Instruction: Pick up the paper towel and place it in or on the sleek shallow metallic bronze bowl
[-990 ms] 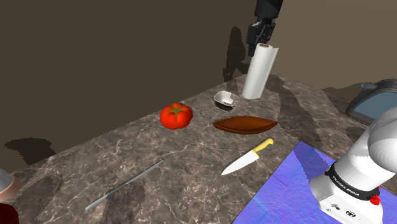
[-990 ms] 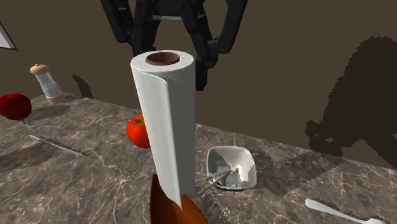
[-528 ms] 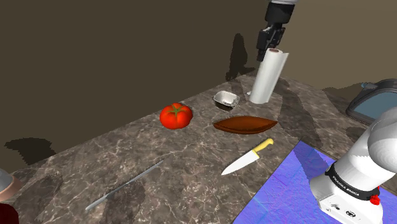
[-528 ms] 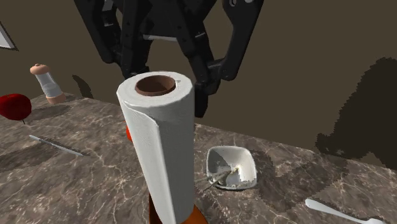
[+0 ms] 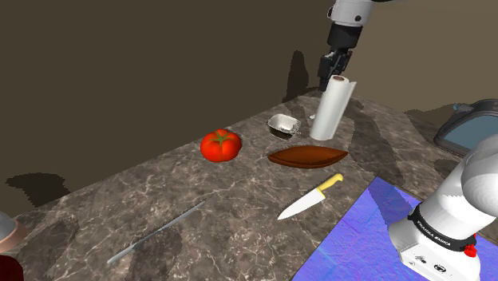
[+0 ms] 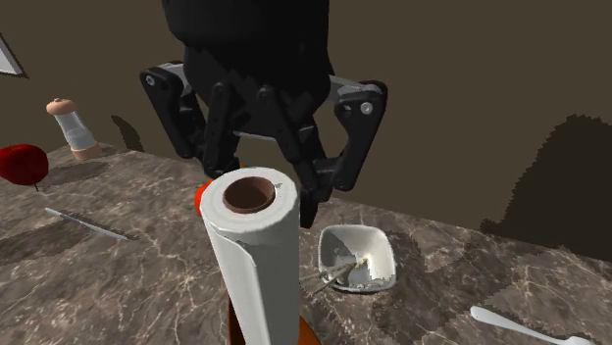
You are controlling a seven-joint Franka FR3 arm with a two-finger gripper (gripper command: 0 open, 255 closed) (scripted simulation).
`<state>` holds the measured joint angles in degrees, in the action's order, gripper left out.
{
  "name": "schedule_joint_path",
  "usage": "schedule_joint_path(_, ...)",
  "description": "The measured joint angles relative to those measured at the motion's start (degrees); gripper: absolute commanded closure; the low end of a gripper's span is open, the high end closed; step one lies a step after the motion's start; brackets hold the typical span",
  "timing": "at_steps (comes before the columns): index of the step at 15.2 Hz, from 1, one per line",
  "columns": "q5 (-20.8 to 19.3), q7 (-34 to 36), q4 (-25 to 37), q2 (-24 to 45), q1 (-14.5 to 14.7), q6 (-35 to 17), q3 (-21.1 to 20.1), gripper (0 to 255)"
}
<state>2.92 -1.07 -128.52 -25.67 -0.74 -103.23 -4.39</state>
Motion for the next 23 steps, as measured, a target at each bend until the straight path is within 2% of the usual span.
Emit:
schedule_joint_path(16,0.26,-0.16,-10.48,1.91,0.13,-12.39,-0.39,255)
schedule_joint_path(22,0.26,-0.21,-10.95,1.98,0.11,-12.96,-0.38,255)
schedule_joint_path(23,0.26,-0.21,-10.96,1.99,0.11,-12.96,-0.38,0)
